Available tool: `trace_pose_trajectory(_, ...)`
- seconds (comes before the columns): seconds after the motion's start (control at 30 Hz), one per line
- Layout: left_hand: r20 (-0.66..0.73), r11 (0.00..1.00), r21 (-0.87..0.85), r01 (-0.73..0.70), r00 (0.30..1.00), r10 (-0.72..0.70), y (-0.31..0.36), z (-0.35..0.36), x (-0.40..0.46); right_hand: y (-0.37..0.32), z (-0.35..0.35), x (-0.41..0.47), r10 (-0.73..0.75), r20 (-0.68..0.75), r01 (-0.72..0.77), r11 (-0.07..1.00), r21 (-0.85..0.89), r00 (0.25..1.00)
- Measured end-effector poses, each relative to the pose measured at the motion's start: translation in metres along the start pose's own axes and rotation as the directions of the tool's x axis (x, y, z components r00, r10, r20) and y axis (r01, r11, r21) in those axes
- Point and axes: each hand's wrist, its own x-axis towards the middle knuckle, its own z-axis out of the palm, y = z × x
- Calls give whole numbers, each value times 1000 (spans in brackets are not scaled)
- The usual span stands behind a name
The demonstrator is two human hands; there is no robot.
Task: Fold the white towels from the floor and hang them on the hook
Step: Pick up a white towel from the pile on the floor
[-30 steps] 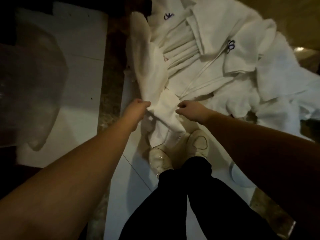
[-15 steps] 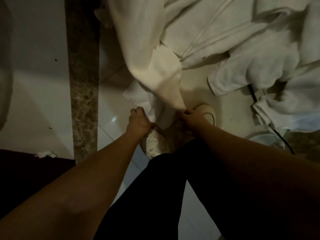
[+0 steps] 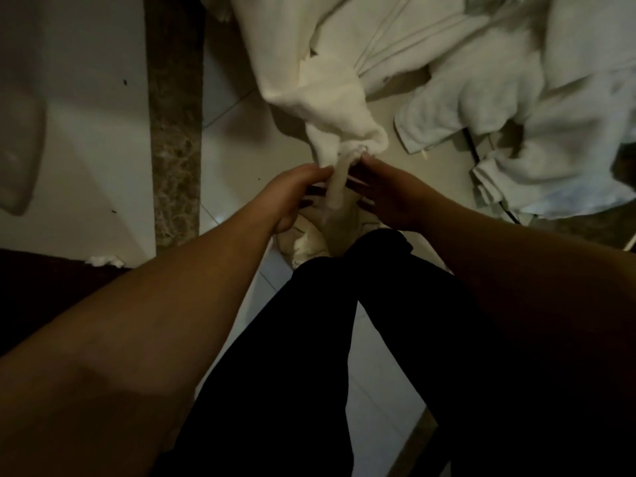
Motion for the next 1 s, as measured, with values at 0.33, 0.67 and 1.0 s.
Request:
trace_pose_trajectory(0.33,-80,967,-218,-132,990,118,56,37,-106,-46,54,-105,-286,66,291,952,-92,956)
trace_pose_trajectory(0.67,-57,904,-316,-288,957,285,149,75,-267,-140,108,-256,-506,-91,431,804,-410,858)
trace_pose_trajectory(1.0,-282,745,-514,-425,904,321,214,63,-465,-224,172,-431,-814,-167,411,444,-796,556)
